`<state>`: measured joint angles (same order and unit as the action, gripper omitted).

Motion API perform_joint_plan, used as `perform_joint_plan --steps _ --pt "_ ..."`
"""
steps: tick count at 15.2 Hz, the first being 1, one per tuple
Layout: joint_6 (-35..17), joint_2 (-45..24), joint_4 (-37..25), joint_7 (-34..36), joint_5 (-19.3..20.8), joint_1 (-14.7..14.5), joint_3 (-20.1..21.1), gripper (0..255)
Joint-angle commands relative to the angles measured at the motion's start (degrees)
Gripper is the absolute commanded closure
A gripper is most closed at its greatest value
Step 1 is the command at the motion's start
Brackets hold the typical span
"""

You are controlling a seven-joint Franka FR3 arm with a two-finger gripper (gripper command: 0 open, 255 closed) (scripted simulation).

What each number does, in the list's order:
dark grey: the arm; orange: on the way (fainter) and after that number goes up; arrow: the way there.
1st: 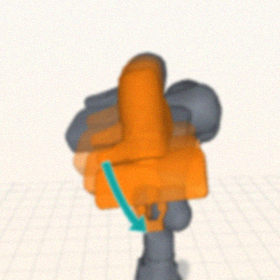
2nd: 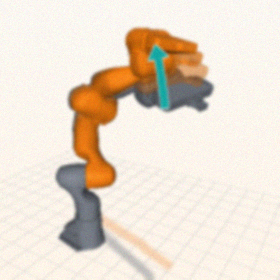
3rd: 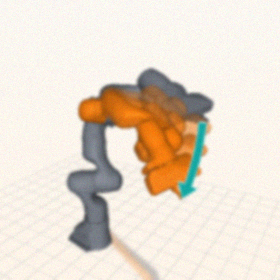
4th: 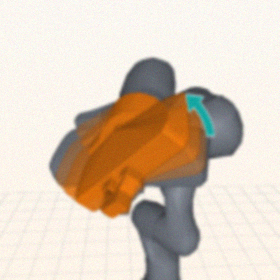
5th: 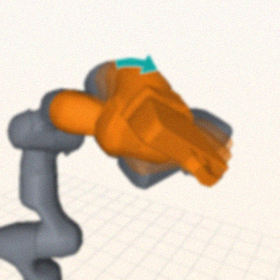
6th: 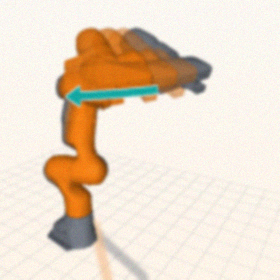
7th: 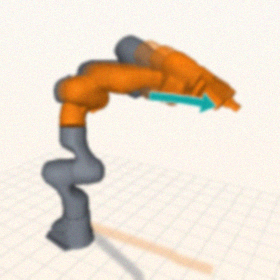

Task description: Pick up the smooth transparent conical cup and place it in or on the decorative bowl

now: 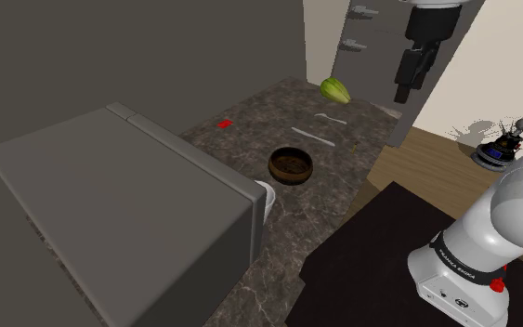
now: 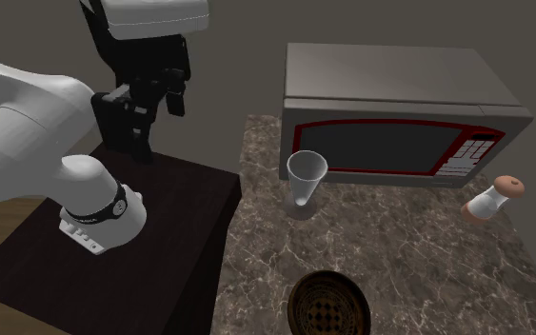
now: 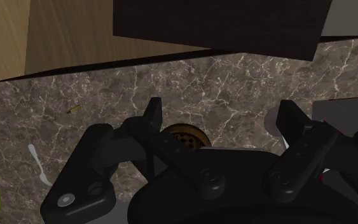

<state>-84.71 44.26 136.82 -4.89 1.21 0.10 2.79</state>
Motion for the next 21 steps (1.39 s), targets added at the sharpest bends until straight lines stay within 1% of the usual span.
perform_joint_plan --steps 1,6,11,16,21 --pt "0.0 0.0 0.0 0.0 0.0 0.0 0.0 0" --pt "-10.16 -3.2 5.78 3.15 -3.75 -1.13 1.97 0" --pt "-20.99 -8.75 9.64 5.81 -7.39 -2.48 4.18 0" --pt "-32.16 -16.61 11.35 7.99 -10.79 -3.91 6.5 0" --pt "-43.12 -26.36 10.75 9.77 -13.71 -5.26 8.77 0"
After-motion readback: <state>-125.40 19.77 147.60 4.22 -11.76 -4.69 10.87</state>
